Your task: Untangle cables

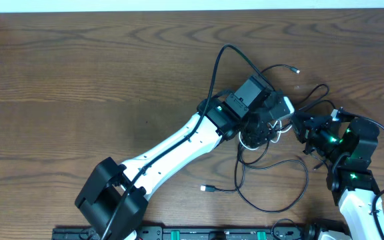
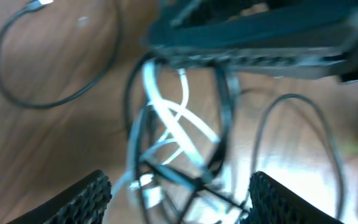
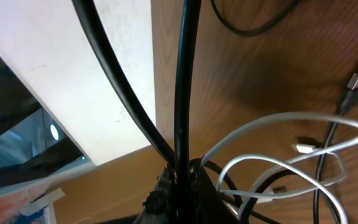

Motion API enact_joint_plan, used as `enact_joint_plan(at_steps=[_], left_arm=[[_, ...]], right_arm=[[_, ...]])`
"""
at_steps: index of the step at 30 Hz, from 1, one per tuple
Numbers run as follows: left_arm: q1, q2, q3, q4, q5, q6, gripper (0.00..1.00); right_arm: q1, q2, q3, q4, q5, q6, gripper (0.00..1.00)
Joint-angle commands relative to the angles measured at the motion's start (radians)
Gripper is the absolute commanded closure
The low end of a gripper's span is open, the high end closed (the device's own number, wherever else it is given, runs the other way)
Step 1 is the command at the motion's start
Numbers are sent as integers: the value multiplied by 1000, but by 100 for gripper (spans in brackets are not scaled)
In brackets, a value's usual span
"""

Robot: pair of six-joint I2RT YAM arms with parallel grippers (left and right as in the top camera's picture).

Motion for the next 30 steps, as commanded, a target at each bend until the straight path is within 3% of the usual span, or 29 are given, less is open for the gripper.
enact_joint_plan(at_steps=[1, 11, 17, 22, 23, 24, 25, 26, 30], left_arm=[[-1, -16, -1, -3, 94, 2, 27], [-2, -16, -1, -21, 87, 3, 27], [-2, -15, -1, -21, -79, 3, 27], [-2, -15, -1, -21, -130, 3, 27], [-2, -15, -1, -21, -140, 3, 32], [-2, -15, -1, -21, -151, 3, 47], [-2, -15, -1, -21, -167, 3, 81], [-1, -15, -1, -21, -183, 3, 92], [-1, -15, -1, -19, -223, 3, 92]], right_arm=[[-7, -4, 8, 6, 13, -5, 99], [-7, -5, 8, 7, -37, 61, 99], [-7, -5, 8, 80, -131, 117, 99], [-7, -5, 8, 105, -152, 127, 99], [-7, -5, 8, 104, -152, 127, 99], [-7, -5, 8, 103, -153, 127, 99], [-7, -5, 8, 104, -153, 127, 99], [-7, -5, 8, 104, -152, 127, 99], [-7, -5, 8, 103, -150, 114, 99]])
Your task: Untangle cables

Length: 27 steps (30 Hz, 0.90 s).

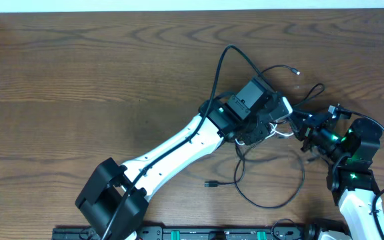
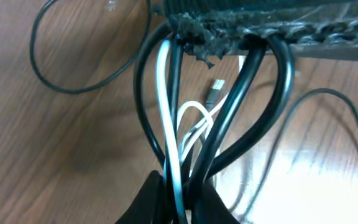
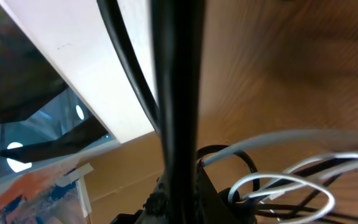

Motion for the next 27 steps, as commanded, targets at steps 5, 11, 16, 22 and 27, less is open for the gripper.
enact_joint_plan(at_steps=[5, 11, 16, 22, 27], left_arm=[[9, -15, -1, 14, -98, -2, 92], [9, -15, -1, 39, -206, -2, 92], [9, -15, -1, 50, -206, -2, 92], [9, -15, -1, 58, -206, -2, 92], [9, -15, -1, 59, -206, -2, 92]], right_arm=[[-11, -4, 8, -14, -2, -67, 99], [-20, -5, 8, -273, 195, -233, 99], [-20, -4, 8, -446, 385, -312, 99], [-20, -5, 8, -488, 444, -314, 99], [-20, -5, 8, -488, 412, -314, 95]])
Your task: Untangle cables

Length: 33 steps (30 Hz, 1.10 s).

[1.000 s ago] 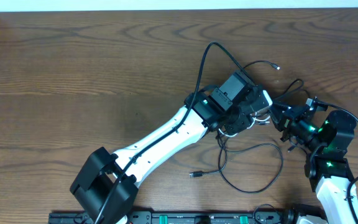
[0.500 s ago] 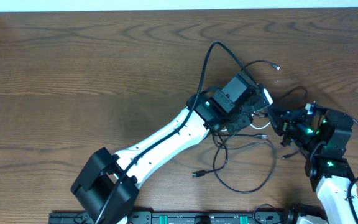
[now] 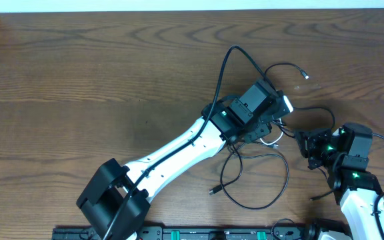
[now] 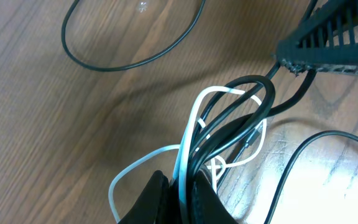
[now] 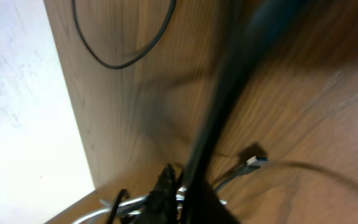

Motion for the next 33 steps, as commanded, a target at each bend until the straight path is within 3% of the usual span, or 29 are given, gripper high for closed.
enact_joint_plan(at_steps=[1, 3, 4, 6, 7, 9, 12, 19, 28, 33], left_arm=[[30, -15, 10, 13, -73, -5, 92], [30, -15, 10, 14, -73, -5, 92], [30, -15, 10, 16, -73, -5, 92], [30, -15, 10, 19, -72, -6, 92], [30, -15, 10, 19, -72, -6, 92], [30, -15, 10, 18, -72, -10, 92], [30, -15, 10, 19, -72, -10, 92], [30, -15, 10, 19, -72, -9, 92], [29, -14, 10, 73, 15, -92, 92], [16, -6, 10, 82, 68, -92, 92]], right_arm=[[-10, 3, -17, 8, -10, -31, 88], [-10, 3, -17, 60, -96, -32, 82], [-10, 3, -17, 86, -127, -32, 74], [-10, 3, -17, 142, -161, -31, 43], [-10, 3, -17, 154, -166, -31, 36], [-10, 3, -17, 179, -183, -23, 25], [-10, 3, -17, 210, -204, 13, 18], [-10, 3, -17, 298, -263, 63, 15], [-8, 3, -17, 304, -336, 159, 49], [20, 3, -17, 305, -318, 203, 56]])
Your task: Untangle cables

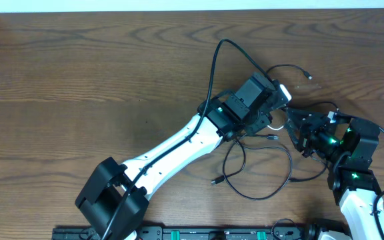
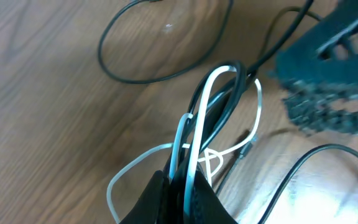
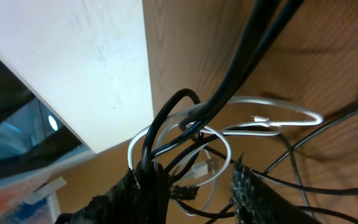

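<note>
A knot of white cable (image 2: 201,124) and thin black cables hangs between the two grippers; in the overhead view the tangle (image 1: 280,124) lies right of centre. My left gripper (image 2: 180,182) is shut on a bundle of white and black strands and stands just left of the knot (image 1: 274,112). My right gripper (image 3: 191,183) is open, with the white loop (image 3: 278,116) and black strands running up between and over its fingers (image 3: 140,190). It faces the knot from the right (image 1: 297,131).
A loose black loop (image 1: 259,197) with a plug end (image 1: 213,181) lies on the wood in front of the grippers. Another black lead (image 1: 291,66) curls behind them. The left arm's own cable (image 1: 217,57) arches upward. A black rail (image 1: 179,234) runs along the near edge.
My right gripper was shut on black cable and is now open, closer to the left gripper. The left gripper, still shut on the bundle, sits slightly farther back. The loose loop has shifted.
At first my left gripper was open over the knot while the right was shut on black cables. Then the left was shut on a bundle beside the right. Later the grippers stood apart with strands stretched between them. Now the right is open at the knot.
</note>
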Motion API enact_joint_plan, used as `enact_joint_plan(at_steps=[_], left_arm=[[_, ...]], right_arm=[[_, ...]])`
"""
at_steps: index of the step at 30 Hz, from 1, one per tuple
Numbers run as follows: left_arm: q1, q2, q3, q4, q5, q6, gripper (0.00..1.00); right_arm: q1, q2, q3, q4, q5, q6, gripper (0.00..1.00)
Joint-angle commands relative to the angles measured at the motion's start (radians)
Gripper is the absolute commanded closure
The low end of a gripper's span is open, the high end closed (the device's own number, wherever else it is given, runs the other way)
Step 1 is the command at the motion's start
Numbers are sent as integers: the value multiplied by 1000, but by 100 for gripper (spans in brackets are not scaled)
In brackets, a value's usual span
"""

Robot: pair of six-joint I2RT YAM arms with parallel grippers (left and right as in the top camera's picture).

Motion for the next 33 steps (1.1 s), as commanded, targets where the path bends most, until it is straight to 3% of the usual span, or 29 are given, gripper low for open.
enact_joint_plan(at_steps=[1, 16, 33], left_arm=[[-15, -3, 10, 6, 55, -24, 92], [-46, 6, 10, 7, 62, -23, 92], [-110, 6, 10, 10, 61, -19, 92]], right_arm=[[23, 0, -5, 2, 6, 51, 57], [33, 0, -5, 11, 112, 81, 66], [33, 0, -5, 11, 130, 80, 86]])
